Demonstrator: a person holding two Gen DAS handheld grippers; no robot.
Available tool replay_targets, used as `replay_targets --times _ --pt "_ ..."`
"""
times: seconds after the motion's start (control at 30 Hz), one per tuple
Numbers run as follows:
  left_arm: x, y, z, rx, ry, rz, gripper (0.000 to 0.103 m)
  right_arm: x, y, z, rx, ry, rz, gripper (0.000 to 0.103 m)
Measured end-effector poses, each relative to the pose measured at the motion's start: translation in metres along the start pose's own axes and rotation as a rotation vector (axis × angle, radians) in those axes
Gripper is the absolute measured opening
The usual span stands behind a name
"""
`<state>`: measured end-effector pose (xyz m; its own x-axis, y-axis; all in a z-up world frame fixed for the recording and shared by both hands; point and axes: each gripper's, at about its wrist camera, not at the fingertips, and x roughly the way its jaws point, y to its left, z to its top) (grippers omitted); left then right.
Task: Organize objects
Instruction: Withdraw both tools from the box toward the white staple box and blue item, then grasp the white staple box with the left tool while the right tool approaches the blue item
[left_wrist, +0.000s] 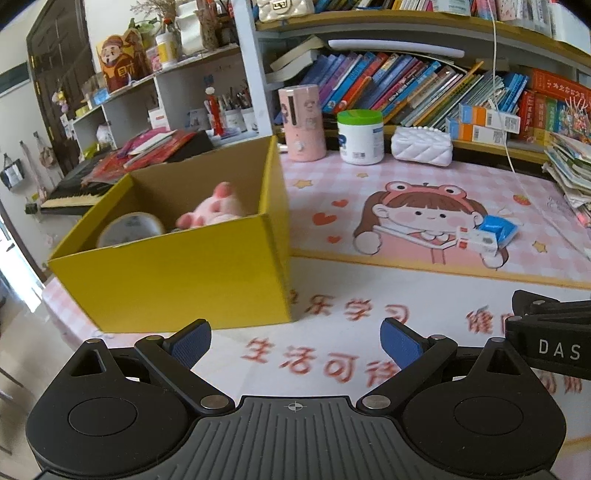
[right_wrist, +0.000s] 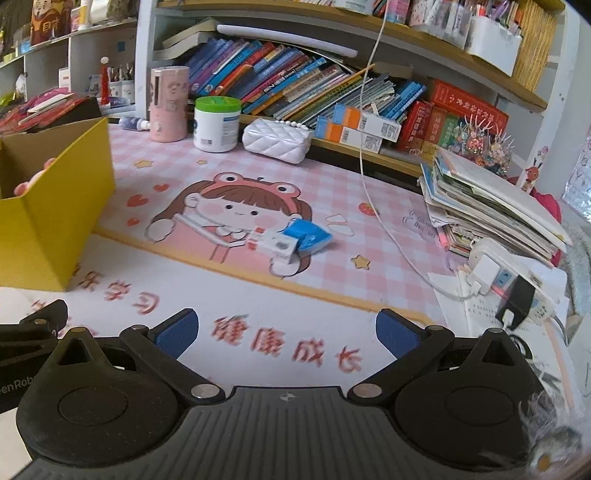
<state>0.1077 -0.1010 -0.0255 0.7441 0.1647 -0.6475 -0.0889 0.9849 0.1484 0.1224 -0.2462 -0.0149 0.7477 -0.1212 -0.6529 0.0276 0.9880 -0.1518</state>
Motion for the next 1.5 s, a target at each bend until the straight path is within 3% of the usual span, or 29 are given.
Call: replay_targets --times 0.37,0.63,1.23,1.33,1.5 --pt "0.017 -0.054 0.020 0.006 0.007 -0.003 0.099 0.038 -0.056 0.011 0.045 0.012 0.076 0.100" --pt "0.029 -0.088 0.034 0.052 -0.003 -0.075 0.099 0.056 -0.089 0.020 0.118 0.000 0.104 0.083" --pt "0.077 -0.144 0.057 0.109 0.007 -0.200 0.098 0.082 -0.128 0.041 0.163 -0.060 0.058 0.082" --pt "0.089 -0.155 0.060 0.120 0.011 -0.225 0.094 0.083 -0.131 0.043 0.161 -0.065 0.052 0.082" --pt "0.113 -0.172 0.063 0.159 0.052 -0.250 0.094 0.087 -0.138 0.043 0.172 -0.054 0.054 0.082"
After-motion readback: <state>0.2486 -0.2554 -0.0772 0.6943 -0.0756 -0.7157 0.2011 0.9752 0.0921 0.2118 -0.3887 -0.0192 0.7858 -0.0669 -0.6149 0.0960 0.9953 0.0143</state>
